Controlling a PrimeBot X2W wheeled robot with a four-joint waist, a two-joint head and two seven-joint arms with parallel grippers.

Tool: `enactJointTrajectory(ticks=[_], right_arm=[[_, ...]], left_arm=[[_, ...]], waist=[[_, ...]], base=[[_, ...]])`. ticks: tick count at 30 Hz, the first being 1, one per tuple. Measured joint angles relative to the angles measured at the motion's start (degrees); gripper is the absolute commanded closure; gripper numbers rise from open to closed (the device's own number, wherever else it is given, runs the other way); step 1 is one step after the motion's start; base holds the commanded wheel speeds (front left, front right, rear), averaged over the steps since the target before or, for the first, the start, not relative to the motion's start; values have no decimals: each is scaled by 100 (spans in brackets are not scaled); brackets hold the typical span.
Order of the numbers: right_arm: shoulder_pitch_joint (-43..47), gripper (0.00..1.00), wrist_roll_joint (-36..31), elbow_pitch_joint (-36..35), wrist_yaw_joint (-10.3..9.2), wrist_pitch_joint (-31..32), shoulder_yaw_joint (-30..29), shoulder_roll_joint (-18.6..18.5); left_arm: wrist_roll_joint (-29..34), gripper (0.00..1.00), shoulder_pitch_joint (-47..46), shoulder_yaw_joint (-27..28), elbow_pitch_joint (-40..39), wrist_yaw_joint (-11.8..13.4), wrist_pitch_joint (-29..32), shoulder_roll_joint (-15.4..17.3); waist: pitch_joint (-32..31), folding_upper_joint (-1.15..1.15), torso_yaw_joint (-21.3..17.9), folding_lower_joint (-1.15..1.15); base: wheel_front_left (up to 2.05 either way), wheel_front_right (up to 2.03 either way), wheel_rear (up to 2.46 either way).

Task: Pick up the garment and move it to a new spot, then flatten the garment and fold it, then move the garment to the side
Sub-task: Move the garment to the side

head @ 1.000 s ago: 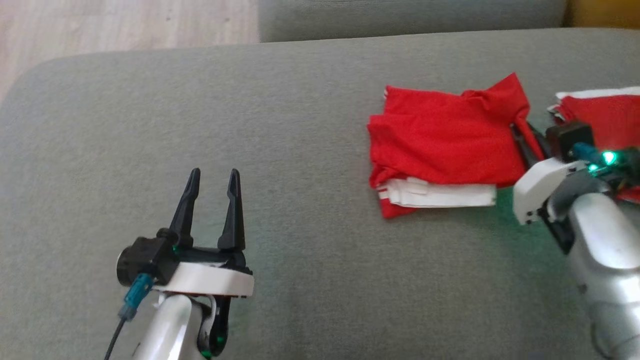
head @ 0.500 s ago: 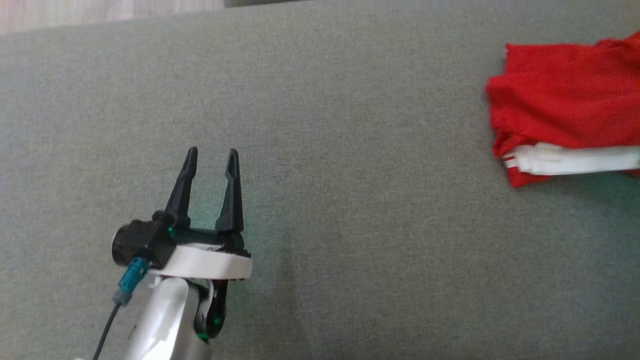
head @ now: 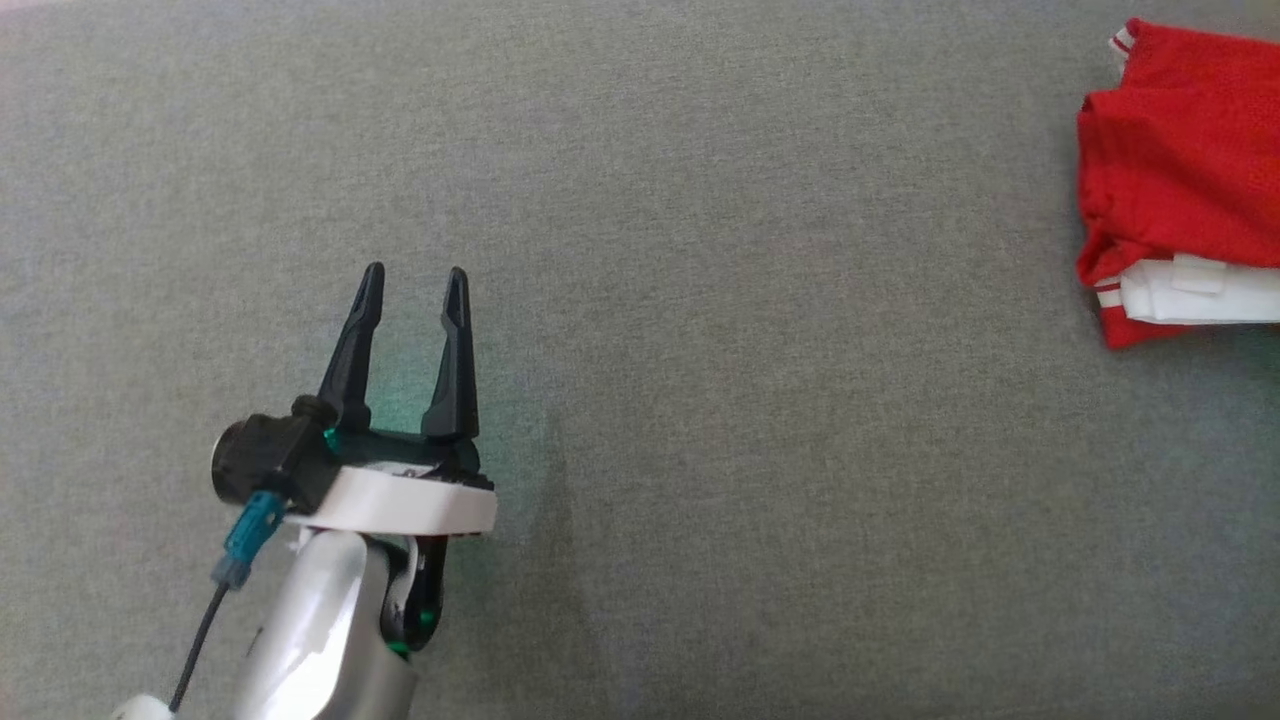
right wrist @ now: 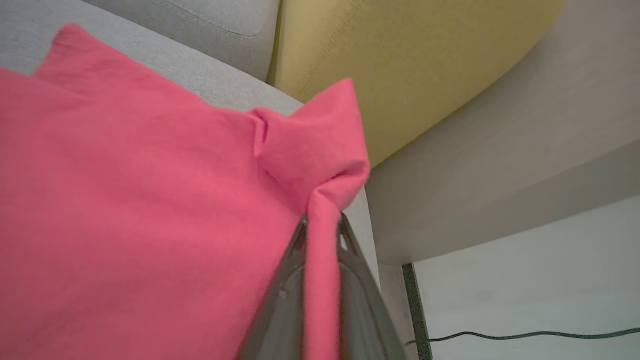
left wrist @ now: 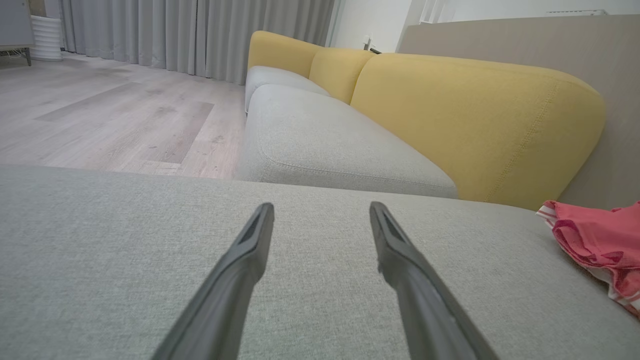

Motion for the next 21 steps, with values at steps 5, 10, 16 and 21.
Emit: enactJointTrajectory(ticks=[5, 10, 16, 21], right_arm=[[22, 0, -107, -41, 1, -40, -366, 289], [61, 0, -256, -391, 0, -232, -594, 552], [259, 0, -170, -971, 1, -591, -497, 1024], [358, 0, 93, -1491, 0, -877, -277, 1525]], left_arm=[[47, 0, 6, 24, 56, -31, 0, 0], [46, 0, 29, 41, 89, -31, 0, 0], [42, 0, 164, 86, 91, -24, 0, 0], [41, 0, 366, 164, 8, 60, 0, 0]], waist=[[-92, 0, -58, 0], [-313, 0, -115, -1], [-685, 0, -146, -1], [-1022, 0, -129, -1]], base=[[0, 0, 0], [0, 0, 0], [0, 0, 0], [0, 0, 0]])
